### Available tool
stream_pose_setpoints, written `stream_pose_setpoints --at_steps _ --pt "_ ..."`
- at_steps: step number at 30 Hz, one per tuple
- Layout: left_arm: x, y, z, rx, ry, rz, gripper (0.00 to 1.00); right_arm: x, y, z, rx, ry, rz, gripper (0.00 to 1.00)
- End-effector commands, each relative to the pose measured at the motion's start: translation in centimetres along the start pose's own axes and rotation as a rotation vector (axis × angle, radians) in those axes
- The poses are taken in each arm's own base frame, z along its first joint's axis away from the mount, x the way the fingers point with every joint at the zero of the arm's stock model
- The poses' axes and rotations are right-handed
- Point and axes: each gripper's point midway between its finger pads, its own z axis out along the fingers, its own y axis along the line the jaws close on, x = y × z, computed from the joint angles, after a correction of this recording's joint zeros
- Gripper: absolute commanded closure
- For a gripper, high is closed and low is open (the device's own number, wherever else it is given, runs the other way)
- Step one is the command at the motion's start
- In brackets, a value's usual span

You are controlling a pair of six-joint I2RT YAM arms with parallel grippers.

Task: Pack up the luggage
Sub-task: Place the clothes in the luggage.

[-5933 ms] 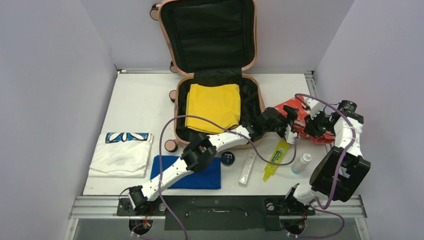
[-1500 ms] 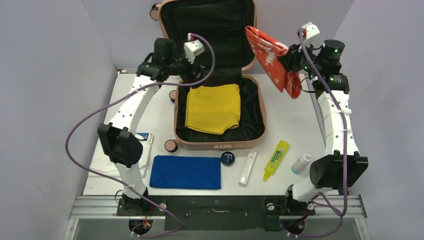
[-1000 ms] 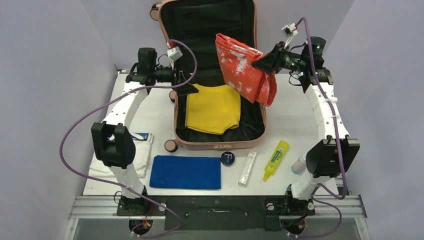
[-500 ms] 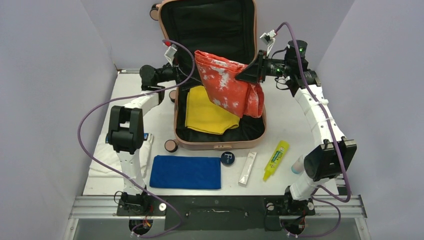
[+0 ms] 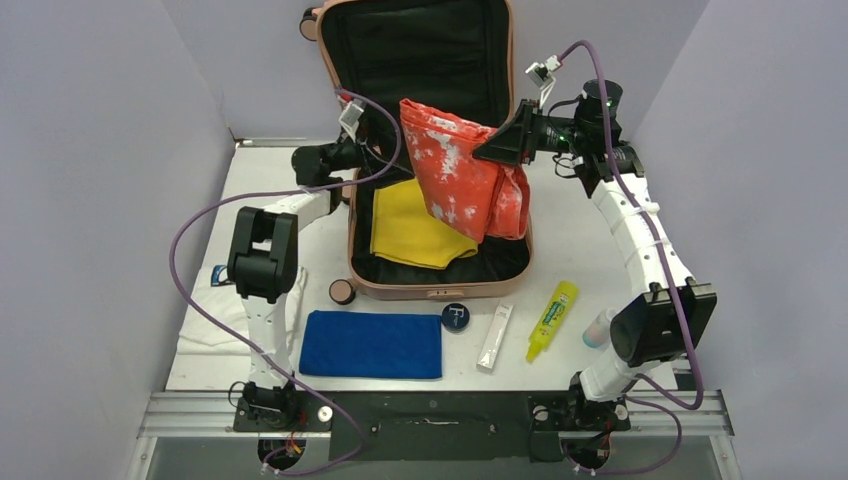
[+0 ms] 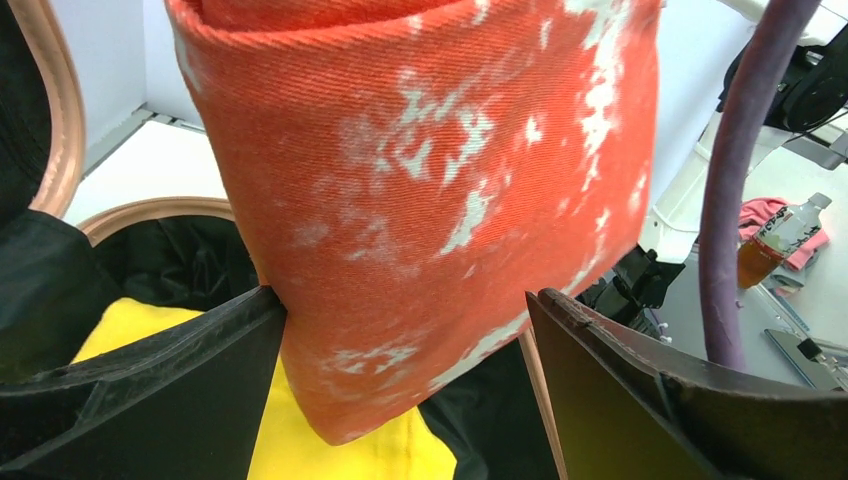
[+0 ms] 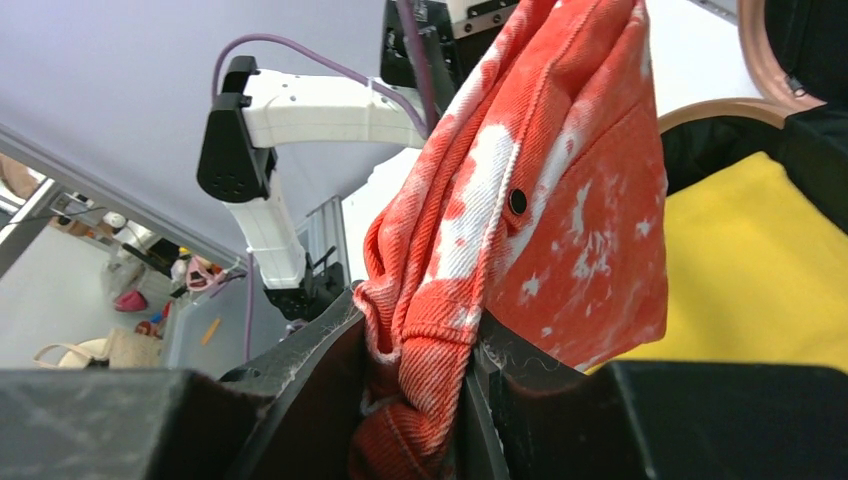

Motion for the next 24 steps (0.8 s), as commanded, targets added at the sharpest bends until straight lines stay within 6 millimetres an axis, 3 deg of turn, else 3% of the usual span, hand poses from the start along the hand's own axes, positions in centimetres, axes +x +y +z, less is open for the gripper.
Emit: stream_pose_setpoints --at_steps 1,5,11,23,24 --pt "-0.7 0.9 0.6 0.010 -0.034 0.054 0.04 -2.6 5.6 -1.0 -0.108 -0.047 -0.164 0.95" --pt "-0.6 2.2 0.4 0.001 -0.037 0.046 0.04 -2.4 6.0 -1.1 -0.114 -0.042 -0.167 0.95" --pt "-0.8 1.7 0.4 0.015 -0.029 0.013 0.04 -2.1 5.6 -1.4 -0.106 -0.042 -0.176 0.95" --pt "-0.2 -1.9 1.8 0.078 -0.015 -0.040 0.01 -3.3 0.8 -1.9 -0.079 -0.109 -0.122 0.95" --pt "-0.2 -2.1 1.9 0.078 -0.016 -0.047 0.07 -3.5 0.2 -2.0 -0.068 -0.114 -0.115 0.95"
